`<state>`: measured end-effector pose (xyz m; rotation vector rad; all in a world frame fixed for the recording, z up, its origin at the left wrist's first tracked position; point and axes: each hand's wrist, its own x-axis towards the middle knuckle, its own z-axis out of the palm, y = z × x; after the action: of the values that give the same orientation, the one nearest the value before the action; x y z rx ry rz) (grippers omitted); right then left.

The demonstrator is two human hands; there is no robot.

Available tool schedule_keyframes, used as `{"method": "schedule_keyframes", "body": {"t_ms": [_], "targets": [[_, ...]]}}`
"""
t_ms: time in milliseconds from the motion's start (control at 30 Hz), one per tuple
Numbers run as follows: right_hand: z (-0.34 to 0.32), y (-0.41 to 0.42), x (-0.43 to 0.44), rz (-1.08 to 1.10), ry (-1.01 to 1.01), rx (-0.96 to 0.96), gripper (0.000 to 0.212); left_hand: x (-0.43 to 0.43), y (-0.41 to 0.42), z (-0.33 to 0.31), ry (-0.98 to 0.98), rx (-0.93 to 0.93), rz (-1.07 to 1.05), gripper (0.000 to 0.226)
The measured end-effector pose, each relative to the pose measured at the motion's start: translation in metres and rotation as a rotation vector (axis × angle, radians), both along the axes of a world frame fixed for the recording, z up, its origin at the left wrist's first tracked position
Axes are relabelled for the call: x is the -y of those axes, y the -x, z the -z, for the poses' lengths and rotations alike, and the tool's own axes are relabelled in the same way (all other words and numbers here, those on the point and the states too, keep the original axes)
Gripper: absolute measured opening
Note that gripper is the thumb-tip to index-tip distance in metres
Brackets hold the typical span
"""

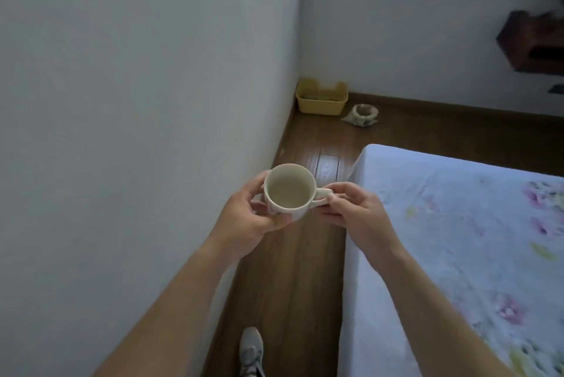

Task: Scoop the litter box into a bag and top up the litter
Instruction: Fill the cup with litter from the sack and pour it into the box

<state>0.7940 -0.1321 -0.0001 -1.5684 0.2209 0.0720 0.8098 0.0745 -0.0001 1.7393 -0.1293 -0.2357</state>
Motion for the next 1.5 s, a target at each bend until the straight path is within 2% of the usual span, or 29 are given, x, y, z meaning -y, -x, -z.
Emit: {"method": "schedule_keyframes", "body": {"t_ms": [167,433,600,733,933,1200,1500], "targets": [[0.001,-0.092,0.007,0.186,-0.004,-0.027,0.017,0.016,-0.132,0.003,0.034,-0.009,0.204,0.064],[0.015,-0.249,0.092,0.385,0.015,-0.033,0.024,0.116,-0.333,0.026,0.097,-0.056,0.43,0.07],[0.034,-0.383,0.164,0.338,-0.02,-0.082,0.021,0.186,-0.466,0.036,0.076,-0.09,0.424,0.068],[0.016,-0.491,0.215,0.237,0.036,-0.065,0.016,0.228,-0.563,0.018,0.07,-0.079,0.408,0.066],[0.002,-0.639,0.27,0.206,0.101,-0.05,0.012,0.282,-0.71,0.006,0.052,-0.059,0.393,0.066],[0.023,-0.82,0.344,0.373,0.159,-0.037,0.009,0.372,-0.922,0.03,0.023,-0.034,0.542,0.065],[0.044,-0.951,0.454,0.535,0.127,-0.135,0.01,0.503,-1.076,0.048,-0.129,-0.055,0.728,0.072]]}}
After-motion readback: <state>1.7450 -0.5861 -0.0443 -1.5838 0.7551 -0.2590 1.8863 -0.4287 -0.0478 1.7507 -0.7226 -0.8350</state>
